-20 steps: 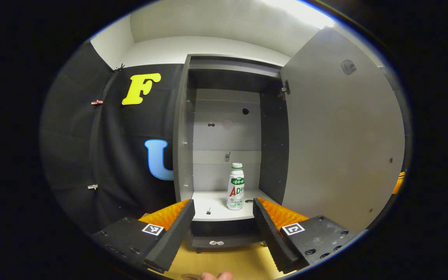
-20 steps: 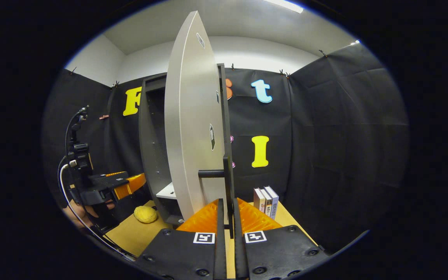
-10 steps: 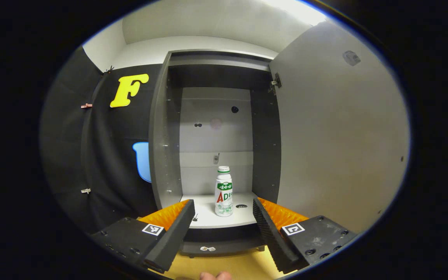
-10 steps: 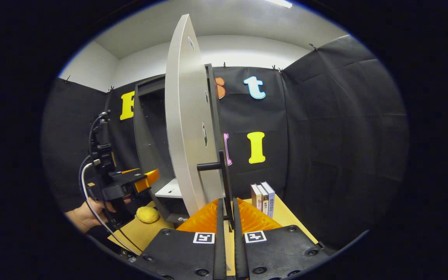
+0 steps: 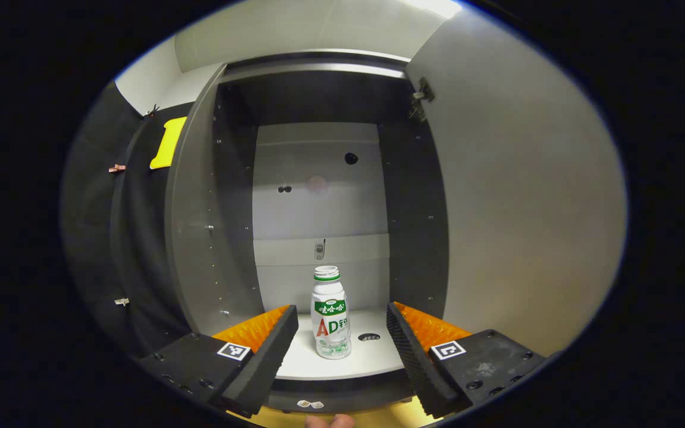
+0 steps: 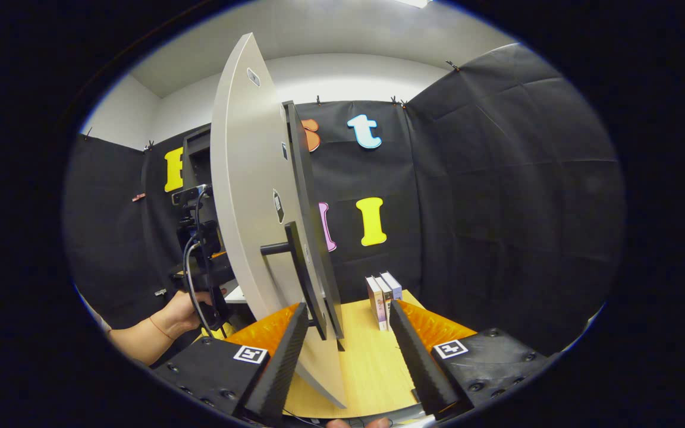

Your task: Open the cabinet door with the right hand, grasp the bottle in the cabinet with the left hand and place it on the coaster, then close the cabinet door with the right hand.

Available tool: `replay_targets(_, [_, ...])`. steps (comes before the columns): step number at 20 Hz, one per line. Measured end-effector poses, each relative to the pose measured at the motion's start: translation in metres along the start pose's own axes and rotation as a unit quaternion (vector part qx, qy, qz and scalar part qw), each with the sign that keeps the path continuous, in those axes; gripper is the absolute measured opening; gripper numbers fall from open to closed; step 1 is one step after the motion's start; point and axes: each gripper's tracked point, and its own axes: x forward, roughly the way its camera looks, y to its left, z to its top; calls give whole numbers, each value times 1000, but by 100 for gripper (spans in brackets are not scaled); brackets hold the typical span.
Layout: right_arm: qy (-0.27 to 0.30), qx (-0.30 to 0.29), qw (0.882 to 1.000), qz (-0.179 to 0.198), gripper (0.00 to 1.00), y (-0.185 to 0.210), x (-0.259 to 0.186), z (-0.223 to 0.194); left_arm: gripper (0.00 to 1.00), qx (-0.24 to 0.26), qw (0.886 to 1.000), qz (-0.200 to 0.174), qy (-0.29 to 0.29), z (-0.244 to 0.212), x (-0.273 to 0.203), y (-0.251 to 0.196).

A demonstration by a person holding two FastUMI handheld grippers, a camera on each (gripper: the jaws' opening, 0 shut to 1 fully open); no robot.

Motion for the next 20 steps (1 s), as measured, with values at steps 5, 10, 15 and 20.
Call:
replay_targets(5, [-51,2,999,-11,94,-12,6,17,95,-2,1000,23,21,-16,58,12])
replay_targets(10, [-52,-37,997,-35,98,-28,10,12,95,-31,998,35,40,-39,104,22])
replay_targets(15, [-52,-42,996,-60,98,-43,14,15,95,-36,997,32,55,-55,137,23])
replay_targets(20, [-48,-48,996,-50,98,-38,12,13,76,-25,998,33,47,-47,132,26])
